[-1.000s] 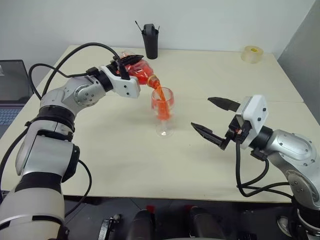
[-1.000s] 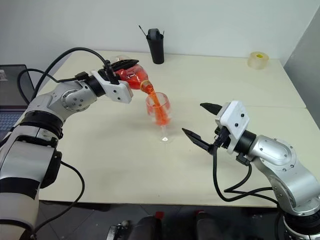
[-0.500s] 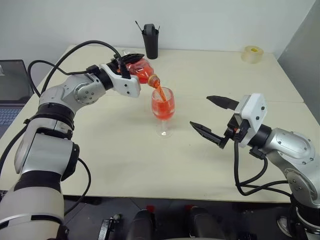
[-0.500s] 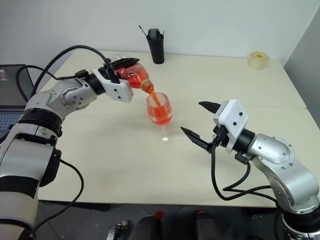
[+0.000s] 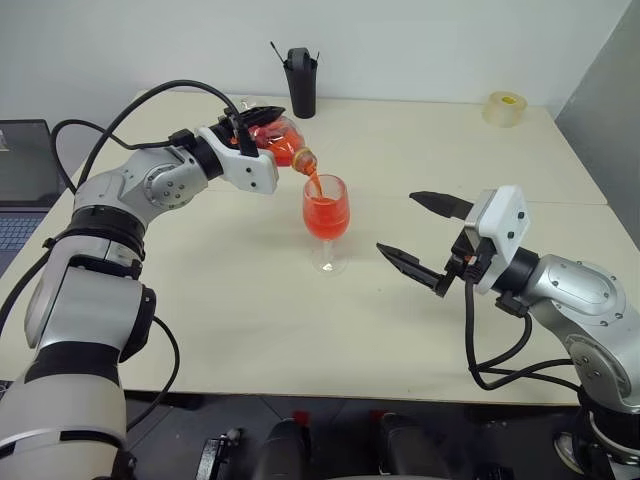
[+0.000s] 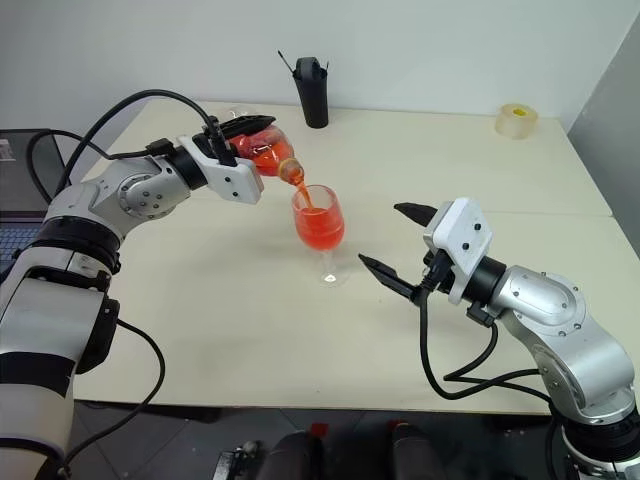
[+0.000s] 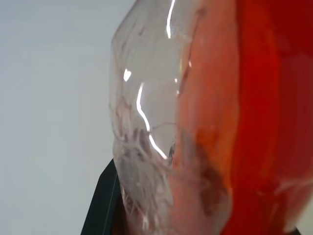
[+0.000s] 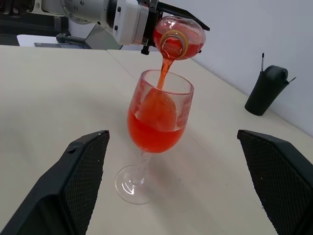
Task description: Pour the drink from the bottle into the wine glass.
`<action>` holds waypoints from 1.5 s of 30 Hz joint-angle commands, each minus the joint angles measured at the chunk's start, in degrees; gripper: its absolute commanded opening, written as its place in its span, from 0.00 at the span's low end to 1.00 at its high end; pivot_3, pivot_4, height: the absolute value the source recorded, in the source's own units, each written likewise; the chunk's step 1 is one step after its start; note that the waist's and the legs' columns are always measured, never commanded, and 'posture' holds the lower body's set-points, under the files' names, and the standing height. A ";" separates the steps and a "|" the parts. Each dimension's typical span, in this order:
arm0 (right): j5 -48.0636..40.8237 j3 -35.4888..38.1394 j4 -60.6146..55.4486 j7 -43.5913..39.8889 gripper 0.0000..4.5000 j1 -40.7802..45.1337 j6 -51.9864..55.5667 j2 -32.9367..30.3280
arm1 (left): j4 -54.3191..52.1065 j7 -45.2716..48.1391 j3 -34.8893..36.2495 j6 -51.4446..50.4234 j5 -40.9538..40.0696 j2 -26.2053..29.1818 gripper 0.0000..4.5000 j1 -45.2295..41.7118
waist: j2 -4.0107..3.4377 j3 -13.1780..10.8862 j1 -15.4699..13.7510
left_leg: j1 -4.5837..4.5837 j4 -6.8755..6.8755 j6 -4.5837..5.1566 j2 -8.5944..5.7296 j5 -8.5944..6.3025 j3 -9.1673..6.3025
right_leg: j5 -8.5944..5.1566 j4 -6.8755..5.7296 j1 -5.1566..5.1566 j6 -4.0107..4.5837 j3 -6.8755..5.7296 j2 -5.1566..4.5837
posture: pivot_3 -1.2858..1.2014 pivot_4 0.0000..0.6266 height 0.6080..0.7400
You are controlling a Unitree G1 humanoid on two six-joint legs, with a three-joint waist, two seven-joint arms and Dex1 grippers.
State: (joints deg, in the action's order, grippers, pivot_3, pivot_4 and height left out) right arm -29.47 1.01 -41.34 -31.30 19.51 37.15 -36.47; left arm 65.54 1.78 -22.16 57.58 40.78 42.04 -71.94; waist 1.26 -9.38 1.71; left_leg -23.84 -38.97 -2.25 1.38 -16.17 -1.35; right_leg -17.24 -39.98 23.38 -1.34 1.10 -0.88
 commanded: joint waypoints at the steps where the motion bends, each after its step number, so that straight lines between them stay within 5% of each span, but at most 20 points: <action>1: 0.06 0.59 -0.65 0.24 1.00 1.71 -1.11 0.50 | -0.89 -0.70 0.36 -0.02 -0.50 1.36 0.29 -1.89 | 0.00 0.00 0.01 | 0.00 0.00 0.00 0.00 0.00 0.00 | 0.00 0.00 0.00 0.00 0.00 0.00 | 0.52 0.24 1.00; 7: -0.56 0.14 -0.35 -0.08 1.00 3.20 -0.54 1.20 | -0.42 1.27 1.79 0.15 -3.24 0.61 0.29 -1.18 | 0.00 0.00 0.00 | 0.00 0.00 0.00 0.00 0.00 0.00 | 0.00 0.00 0.00 0.00 -0.02 0.00 | 0.52 0.24 1.00; 16: -0.84 -0.45 0.20 -0.69 1.00 4.51 -0.48 1.12 | -1.62 19.20 9.50 -2.18 -21.90 -3.98 0.29 4.90 | -0.01 0.01 0.17 | 0.01 -0.02 -0.02 0.06 0.01 -0.01 | 0.00 -0.02 0.00 0.00 -0.03 -0.04 | 0.52 0.24 1.00; 23: -2.95 -0.55 2.07 -1.26 1.00 8.13 1.11 1.89 | -11.66 35.28 21.94 -24.27 -45.16 -10.00 0.29 13.91 | -0.02 0.01 0.33 | 0.00 -0.07 -0.02 0.15 0.01 -0.11 | 0.00 -0.04 0.00 0.01 -0.04 -0.10 | 0.52 0.24 1.00; 27: -10.29 0.13 4.34 -0.07 1.00 15.03 8.95 4.11 | -19.43 31.01 29.58 -42.25 -53.13 -11.59 0.29 21.59 | -0.03 0.02 1.37 | 0.06 -0.07 -0.02 0.23 0.01 -0.17 | 0.00 -0.15 0.00 0.02 -0.01 -0.13 | 0.52 0.24 1.00; 32: -7.51 -4.82 9.66 -0.38 1.00 24.99 9.74 6.27 | -25.22 21.92 34.47 -54.65 -54.70 -13.33 0.29 30.78 | -0.03 0.04 1.96 | 0.14 -0.06 -0.01 0.26 0.01 -0.20 | -0.01 -0.27 0.01 0.02 0.04 -0.21 | 0.52 0.24 1.00; 43: -9.72 -8.82 13.17 -4.08 1.00 32.25 17.35 6.28 | -27.43 14.47 37.35 -55.07 -54.02 -16.11 0.29 35.34 | 0.14 0.15 0.96 | 0.04 -0.10 0.00 0.19 0.00 -0.26 | 0.00 -0.19 0.00 0.02 -0.07 -0.32 | 0.52 0.24 1.00; 45: -9.49 -8.90 13.38 -4.41 1.00 32.60 17.57 6.39 | -27.79 13.27 37.52 -55.05 -53.85 -16.52 0.45 35.60 | 0.14 0.15 0.92 | 0.05 -0.10 0.01 0.19 0.00 -0.24 | 0.00 -0.19 0.00 0.02 -0.06 -0.32 | 0.52 0.24 1.00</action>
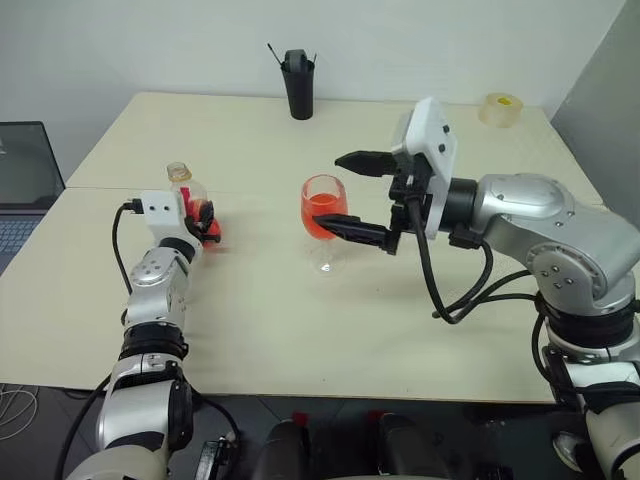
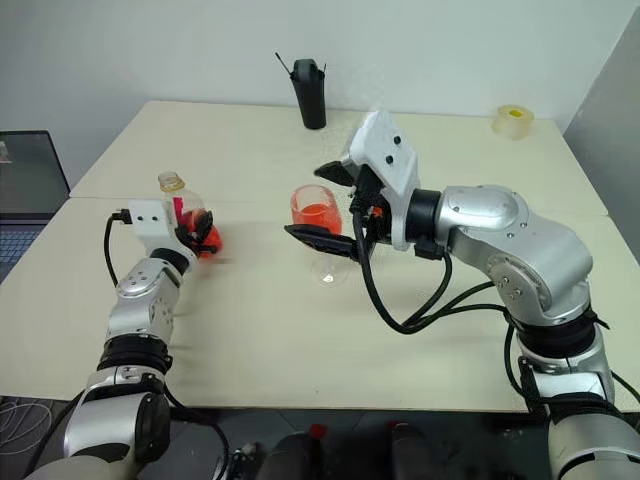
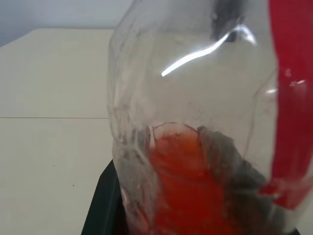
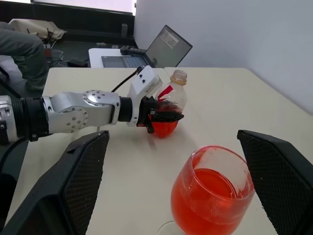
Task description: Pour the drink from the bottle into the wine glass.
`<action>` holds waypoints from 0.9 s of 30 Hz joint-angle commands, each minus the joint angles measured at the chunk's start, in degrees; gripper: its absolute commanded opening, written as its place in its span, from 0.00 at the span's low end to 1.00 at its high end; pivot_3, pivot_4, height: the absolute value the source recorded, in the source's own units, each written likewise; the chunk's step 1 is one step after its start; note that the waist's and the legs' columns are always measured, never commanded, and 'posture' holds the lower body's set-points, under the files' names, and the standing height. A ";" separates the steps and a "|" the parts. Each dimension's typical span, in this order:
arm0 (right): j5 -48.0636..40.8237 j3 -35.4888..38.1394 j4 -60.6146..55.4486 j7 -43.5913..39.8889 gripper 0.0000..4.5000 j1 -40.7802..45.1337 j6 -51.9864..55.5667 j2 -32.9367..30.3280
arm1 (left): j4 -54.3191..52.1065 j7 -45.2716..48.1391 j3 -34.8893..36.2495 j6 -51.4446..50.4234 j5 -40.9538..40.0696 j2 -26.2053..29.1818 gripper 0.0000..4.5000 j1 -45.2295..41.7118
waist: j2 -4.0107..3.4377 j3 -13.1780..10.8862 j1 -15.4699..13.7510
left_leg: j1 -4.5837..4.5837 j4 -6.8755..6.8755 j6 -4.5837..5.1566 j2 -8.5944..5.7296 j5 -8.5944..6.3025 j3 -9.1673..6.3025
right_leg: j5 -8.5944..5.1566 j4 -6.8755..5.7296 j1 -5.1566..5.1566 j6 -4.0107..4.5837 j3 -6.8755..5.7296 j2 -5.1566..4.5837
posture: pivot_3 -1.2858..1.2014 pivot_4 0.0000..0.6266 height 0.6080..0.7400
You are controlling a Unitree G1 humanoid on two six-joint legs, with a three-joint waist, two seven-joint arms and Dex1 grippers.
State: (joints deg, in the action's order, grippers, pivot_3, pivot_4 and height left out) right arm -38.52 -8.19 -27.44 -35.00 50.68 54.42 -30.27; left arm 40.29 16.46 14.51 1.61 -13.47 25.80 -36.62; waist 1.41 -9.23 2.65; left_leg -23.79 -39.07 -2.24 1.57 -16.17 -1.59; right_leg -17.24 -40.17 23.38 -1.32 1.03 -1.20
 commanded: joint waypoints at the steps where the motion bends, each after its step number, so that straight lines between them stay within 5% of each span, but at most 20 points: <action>1: -0.30 0.23 -0.47 -0.84 1.00 1.46 0.30 0.19 | -2.73 -1.60 1.00 0.79 0.22 -0.50 0.50 0.37 | 0.00 0.00 -0.08 | 0.00 0.00 0.01 -0.02 0.00 0.01 | 0.00 0.00 0.00 0.00 0.01 0.00 | 0.52 0.24 1.00; 8: 0.88 -0.37 -0.08 -1.21 1.00 0.85 -0.24 0.04 | -6.40 -2.31 1.07 -2.64 -0.10 -0.83 0.99 2.36 | 0.00 0.00 -0.23 | 0.00 0.00 0.09 0.01 -0.05 0.02 | 0.00 -0.01 0.00 0.00 0.03 0.00 | 0.52 0.24 1.00; 27: 3.82 -0.37 0.79 -2.95 1.00 -0.16 -2.43 0.02 | -26.32 -2.93 3.58 -14.11 -2.82 -0.02 0.99 13.07 | -0.01 0.00 -0.28 | 0.00 0.03 0.12 0.07 -0.07 0.02 | 0.00 0.06 0.00 0.01 0.07 -0.05 | 0.52 0.24 1.00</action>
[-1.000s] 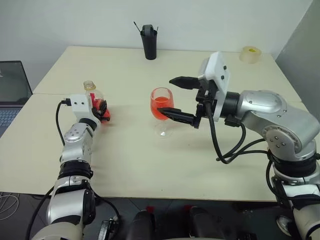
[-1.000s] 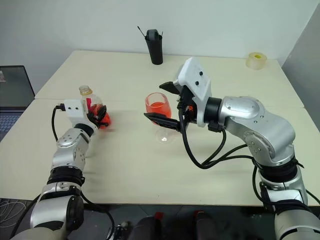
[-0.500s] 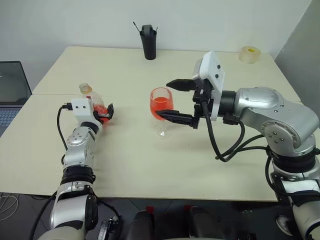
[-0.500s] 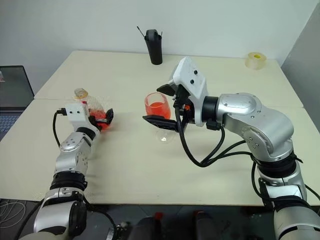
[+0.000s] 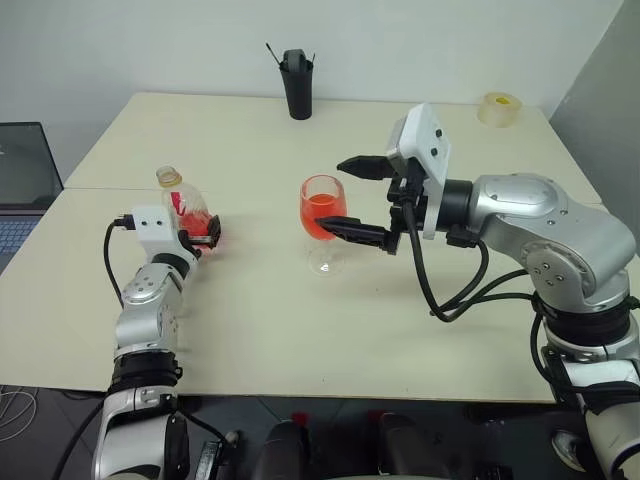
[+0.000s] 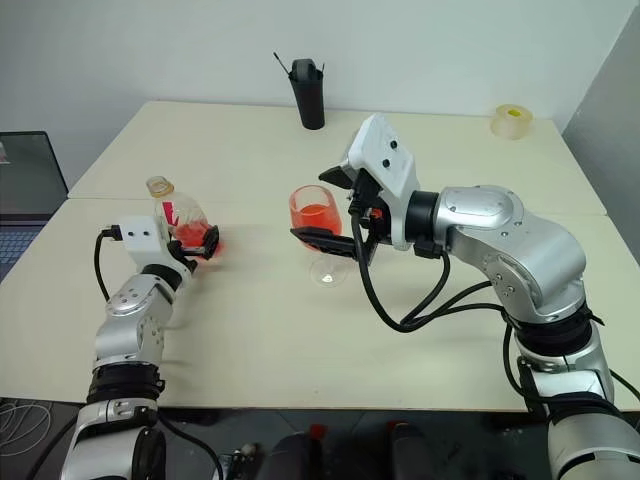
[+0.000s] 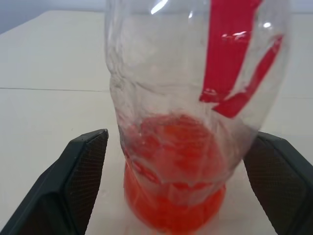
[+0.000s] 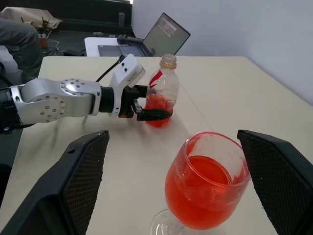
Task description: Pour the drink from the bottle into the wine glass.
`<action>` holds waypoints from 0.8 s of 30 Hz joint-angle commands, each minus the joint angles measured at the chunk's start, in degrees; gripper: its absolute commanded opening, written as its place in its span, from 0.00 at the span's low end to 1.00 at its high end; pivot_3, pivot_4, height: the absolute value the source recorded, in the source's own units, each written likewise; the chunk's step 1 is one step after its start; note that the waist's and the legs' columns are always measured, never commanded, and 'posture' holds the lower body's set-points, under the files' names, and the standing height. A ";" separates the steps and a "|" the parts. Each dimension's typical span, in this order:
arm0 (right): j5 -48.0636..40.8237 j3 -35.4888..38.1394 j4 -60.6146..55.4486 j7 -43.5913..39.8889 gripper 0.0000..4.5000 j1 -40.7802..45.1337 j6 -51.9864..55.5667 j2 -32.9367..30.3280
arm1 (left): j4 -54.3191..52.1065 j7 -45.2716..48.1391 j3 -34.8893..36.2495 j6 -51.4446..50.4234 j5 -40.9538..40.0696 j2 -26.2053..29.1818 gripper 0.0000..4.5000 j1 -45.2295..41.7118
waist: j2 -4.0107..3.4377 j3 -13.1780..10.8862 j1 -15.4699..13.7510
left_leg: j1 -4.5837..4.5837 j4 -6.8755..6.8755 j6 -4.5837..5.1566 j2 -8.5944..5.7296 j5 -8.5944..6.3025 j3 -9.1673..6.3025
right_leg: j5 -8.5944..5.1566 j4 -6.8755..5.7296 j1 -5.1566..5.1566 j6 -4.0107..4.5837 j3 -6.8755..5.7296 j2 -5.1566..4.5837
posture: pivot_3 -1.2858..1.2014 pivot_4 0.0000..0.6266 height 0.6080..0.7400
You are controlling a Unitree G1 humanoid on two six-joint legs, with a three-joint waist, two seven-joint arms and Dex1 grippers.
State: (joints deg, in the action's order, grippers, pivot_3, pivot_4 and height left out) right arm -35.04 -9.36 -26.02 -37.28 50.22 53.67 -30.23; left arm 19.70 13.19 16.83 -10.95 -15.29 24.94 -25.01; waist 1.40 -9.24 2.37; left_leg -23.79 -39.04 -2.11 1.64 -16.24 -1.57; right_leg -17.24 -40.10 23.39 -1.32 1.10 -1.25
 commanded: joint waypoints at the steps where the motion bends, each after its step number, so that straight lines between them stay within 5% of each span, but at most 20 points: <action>1: 0.57 0.70 -0.50 -0.89 1.00 0.37 -1.96 0.05 | -6.62 0.49 1.25 -2.24 -1.00 1.05 0.99 2.20 | 0.00 0.00 -0.05 | 0.00 0.00 0.00 -0.01 0.00 0.01 | 0.00 0.00 0.00 0.00 0.00 0.00 | 0.52 0.24 1.00; 9: 1.61 0.54 0.12 -2.19 1.00 0.57 -3.36 -0.15 | -11.85 4.07 2.37 -6.05 -1.64 4.28 0.99 7.82 | 0.00 0.00 -0.01 | 0.00 0.02 0.04 -0.01 -0.02 0.00 | 0.00 0.03 0.00 0.00 0.00 0.00 | 0.52 0.24 1.00; 14: 1.72 1.42 -0.10 -3.21 1.00 0.48 -3.21 -1.33 | -15.62 17.37 4.36 -9.03 -6.43 12.63 0.99 13.25 | -0.03 -0.02 0.03 | 0.03 0.08 0.04 0.02 -0.02 0.02 | 0.00 0.04 0.01 0.01 0.01 0.01 | 0.52 0.24 1.00; 19: 2.52 1.78 0.29 -4.23 1.00 -0.20 -3.48 -2.88 | -14.96 28.34 5.90 -9.61 -10.93 19.61 0.99 11.78 | -0.03 -0.02 -0.52 | 0.02 0.09 0.08 -0.02 -0.05 0.03 | -0.01 0.12 -0.01 0.02 -0.03 0.03 | 0.52 0.24 1.00; 24: -1.25 7.19 2.80 -7.15 1.00 0.58 1.74 -8.63 | -19.64 42.46 8.51 -20.46 -22.87 29.22 0.99 7.68 | 0.02 -0.10 -0.61 | 0.00 0.08 0.10 -0.02 -0.06 0.01 | -0.01 0.14 -0.02 0.01 -0.06 0.08 | 0.52 0.24 1.00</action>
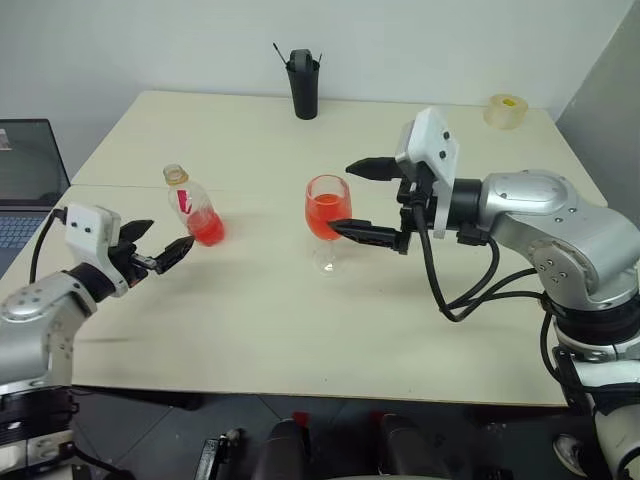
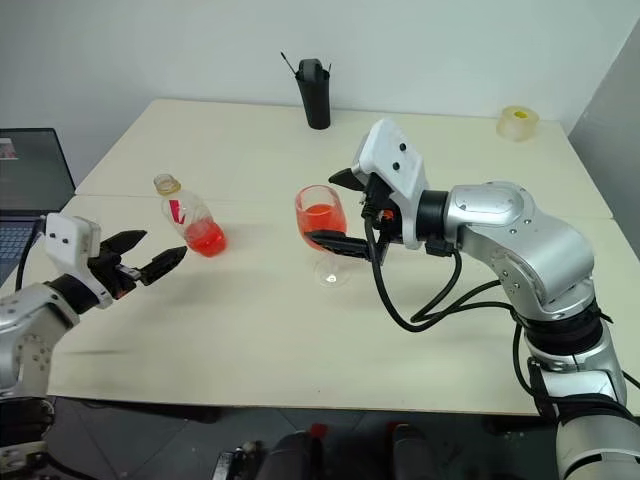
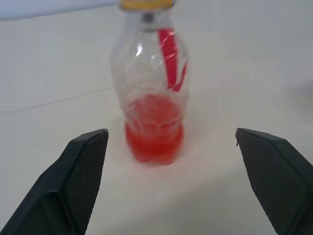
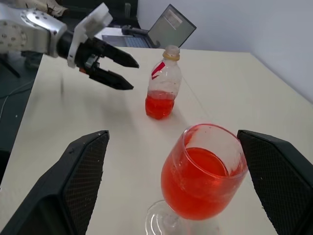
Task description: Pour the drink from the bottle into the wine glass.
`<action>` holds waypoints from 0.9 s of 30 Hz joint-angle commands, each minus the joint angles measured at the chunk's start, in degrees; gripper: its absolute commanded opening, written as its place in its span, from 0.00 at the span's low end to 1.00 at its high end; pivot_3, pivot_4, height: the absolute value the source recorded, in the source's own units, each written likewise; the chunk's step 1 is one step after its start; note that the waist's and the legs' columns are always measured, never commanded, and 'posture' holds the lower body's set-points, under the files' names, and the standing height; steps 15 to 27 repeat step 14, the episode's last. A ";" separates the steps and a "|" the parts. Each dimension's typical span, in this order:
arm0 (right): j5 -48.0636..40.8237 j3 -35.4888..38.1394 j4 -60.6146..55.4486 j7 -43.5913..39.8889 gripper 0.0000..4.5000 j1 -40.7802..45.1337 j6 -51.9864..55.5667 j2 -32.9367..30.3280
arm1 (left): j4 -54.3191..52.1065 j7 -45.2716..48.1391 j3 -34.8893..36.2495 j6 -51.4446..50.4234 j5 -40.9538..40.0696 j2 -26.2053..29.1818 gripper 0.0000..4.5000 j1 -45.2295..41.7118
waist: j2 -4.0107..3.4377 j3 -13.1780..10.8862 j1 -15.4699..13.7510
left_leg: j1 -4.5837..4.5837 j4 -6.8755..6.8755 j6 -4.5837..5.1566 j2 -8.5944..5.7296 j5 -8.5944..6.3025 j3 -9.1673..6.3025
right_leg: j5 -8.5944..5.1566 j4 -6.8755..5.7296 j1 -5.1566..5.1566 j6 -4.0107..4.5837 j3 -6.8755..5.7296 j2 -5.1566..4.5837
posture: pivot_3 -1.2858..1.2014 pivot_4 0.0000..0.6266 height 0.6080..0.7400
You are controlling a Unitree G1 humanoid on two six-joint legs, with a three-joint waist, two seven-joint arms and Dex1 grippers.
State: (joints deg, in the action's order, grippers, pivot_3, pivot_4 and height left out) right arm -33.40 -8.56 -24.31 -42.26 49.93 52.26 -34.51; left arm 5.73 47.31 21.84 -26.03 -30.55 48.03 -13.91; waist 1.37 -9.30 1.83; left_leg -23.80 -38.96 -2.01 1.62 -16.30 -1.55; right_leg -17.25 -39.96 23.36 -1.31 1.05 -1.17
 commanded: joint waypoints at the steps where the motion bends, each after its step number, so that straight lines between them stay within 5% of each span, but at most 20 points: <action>1: -3.82 8.24 2.13 -3.98 1.00 0.60 3.68 -6.88 | -6.42 10.48 3.67 -7.03 -9.16 8.09 0.99 -4.36 | 0.05 -0.04 -0.19 | -0.05 -0.01 0.00 0.00 0.00 -0.06 | 0.00 0.03 0.00 0.00 -0.06 0.05 | 0.52 0.24 1.00; 9: -7.69 17.59 9.28 -21.02 1.00 -6.85 1.34 -26.19 | -0.77 26.49 1.49 -11.67 -12.84 21.58 0.99 -15.23 | -0.23 -0.19 0.02 | 0.09 0.13 0.03 -0.04 -0.02 0.09 | -0.05 0.10 -0.06 0.04 0.02 0.11 | 0.52 0.24 1.00; 27: -6.40 19.07 12.68 -22.98 1.00 -9.79 -2.84 -27.35 | 3.43 30.39 -1.96 -9.70 -10.57 21.45 0.99 -20.03 | -0.33 -0.23 0.66 | 0.39 0.15 0.03 -0.03 -0.02 0.29 | -0.09 -0.06 -0.14 0.13 0.23 0.43 | 0.52 0.24 1.00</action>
